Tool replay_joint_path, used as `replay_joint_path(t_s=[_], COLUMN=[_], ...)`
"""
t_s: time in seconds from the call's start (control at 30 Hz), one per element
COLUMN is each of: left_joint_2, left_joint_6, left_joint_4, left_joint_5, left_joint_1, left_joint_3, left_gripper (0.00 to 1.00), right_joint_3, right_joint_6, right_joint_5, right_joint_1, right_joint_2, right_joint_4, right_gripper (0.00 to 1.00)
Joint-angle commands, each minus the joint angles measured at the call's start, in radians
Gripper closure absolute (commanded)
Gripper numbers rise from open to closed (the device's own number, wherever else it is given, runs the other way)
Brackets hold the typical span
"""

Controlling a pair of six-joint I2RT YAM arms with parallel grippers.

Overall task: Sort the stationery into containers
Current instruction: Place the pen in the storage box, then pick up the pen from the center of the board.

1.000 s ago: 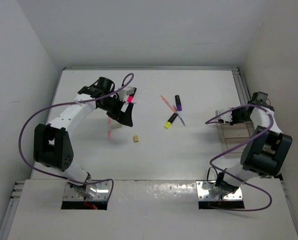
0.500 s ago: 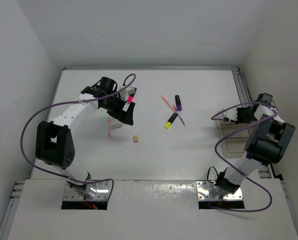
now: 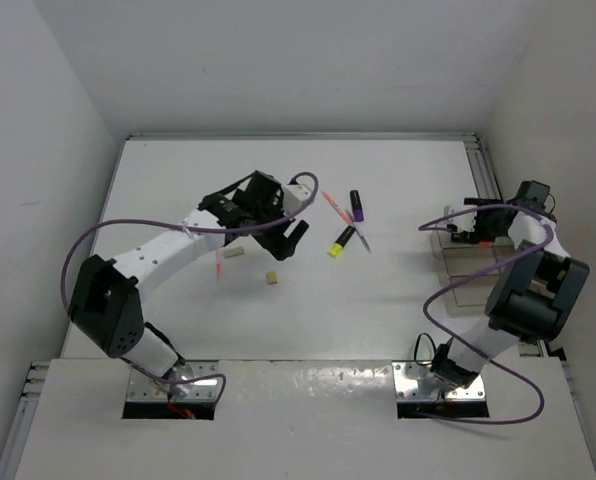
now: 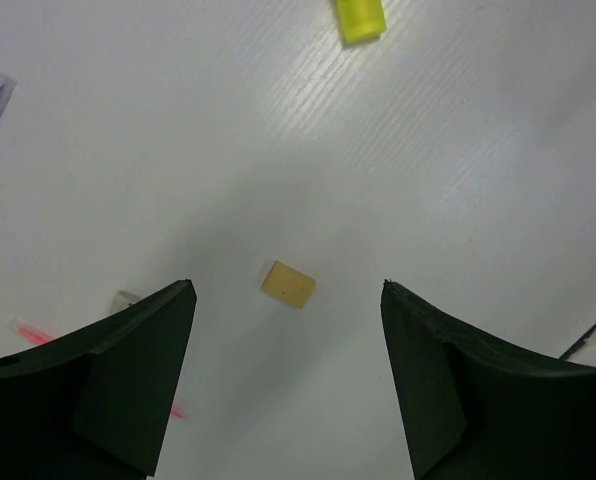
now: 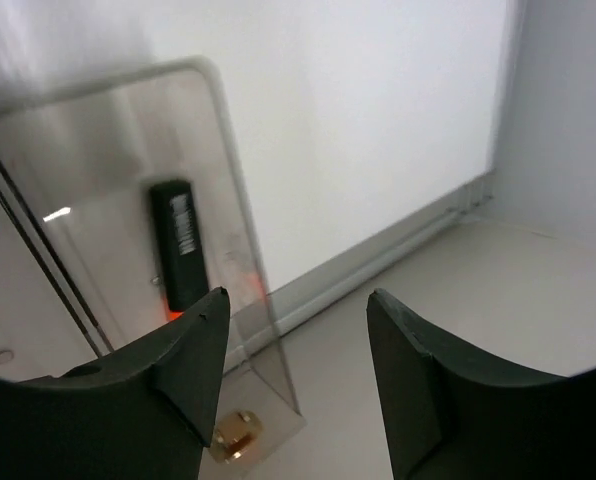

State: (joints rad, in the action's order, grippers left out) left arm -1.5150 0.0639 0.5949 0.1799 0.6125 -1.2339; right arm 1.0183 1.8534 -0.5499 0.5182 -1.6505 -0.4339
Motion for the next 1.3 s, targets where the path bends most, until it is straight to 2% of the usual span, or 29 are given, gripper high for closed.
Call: replay_joint_path(t_s=[0.0, 0.03, 0.1, 0.2, 0.33, 0.43, 0.6, 0.9, 1.0, 1.1, 1.13, 1.27], left_joint_2=[-0.075, -0.097, -0.181, -0.307, -0.471, -0.598, -0.701, -0.783, -0.797, -0.8, -0.798, -0.783], left_joint_6=[-0.036, -0.047, -0.101, -0.148, -0.21, -0.222, -0.231, -0.245, -0.253, -0.251, -0.251, -0.246], left_joint_4=[-0.058, -0.058, -0.067, -0.072, -0.049, -0.035, -0.023, -0.033, -0.033, -0.038, -0.043, -0.049], left_joint_5=[-0.175, -0.203, -0.239, -0.281, -0.226, -0.2, -0.197, -0.203, -0.197, -0.184, -0.184, -0.152], left_joint_1=[0.082, 0.096, 0.139, 0.164, 0.167, 0.182, 0.199, 0.199, 0.197, 0.193, 0.191, 0.176], left_joint_3=[-0.067, -0.082, -0.114, -0.234, -0.411, -0.528, -0.616, -0.628, -0.625, -0.608, -0.602, -0.573], left_gripper=[0.2, 0.21, 0.21, 0.21, 0.21, 0.22, 0.21, 0.21, 0.24, 0.4, 0.52, 0.72], right_joint_3=[-0.012, -0.021, -0.058, -0.119, -0.179, -0.23, -0.274, -0.264, -0.273, -0.288, -0.293, -0.317], right_joint_6=[-0.308, -0.467, -0.635, -1.091, -1.473, -1.647, -1.786, -1.922, -1.95, -1.984, -2.007, -2.079], right_joint_5=[-0.201, -0.223, -0.272, -0.297, -0.288, -0.286, -0.294, -0.286, -0.286, -0.289, -0.289, -0.304], right_joint_1=[-0.032, -0.043, -0.056, -0.078, -0.081, -0.075, -0.072, -0.07, -0.07, -0.07, -0.07, -0.07], right_joint_2=[0.222, 0.263, 0.4, 0.568, 0.722, 0.811, 0.906, 0.873, 0.867, 0.867, 0.867, 0.86], right_joint_4=[-0.005, -0.011, -0.013, 0.03, 0.044, -0.006, -0.034, -0.045, -0.025, -0.002, 0.006, 0.047], right_gripper=[0.43, 0.43, 0.43, 0.43, 0.42, 0.42, 0.41, 0.41, 0.41, 0.41, 0.41, 0.42])
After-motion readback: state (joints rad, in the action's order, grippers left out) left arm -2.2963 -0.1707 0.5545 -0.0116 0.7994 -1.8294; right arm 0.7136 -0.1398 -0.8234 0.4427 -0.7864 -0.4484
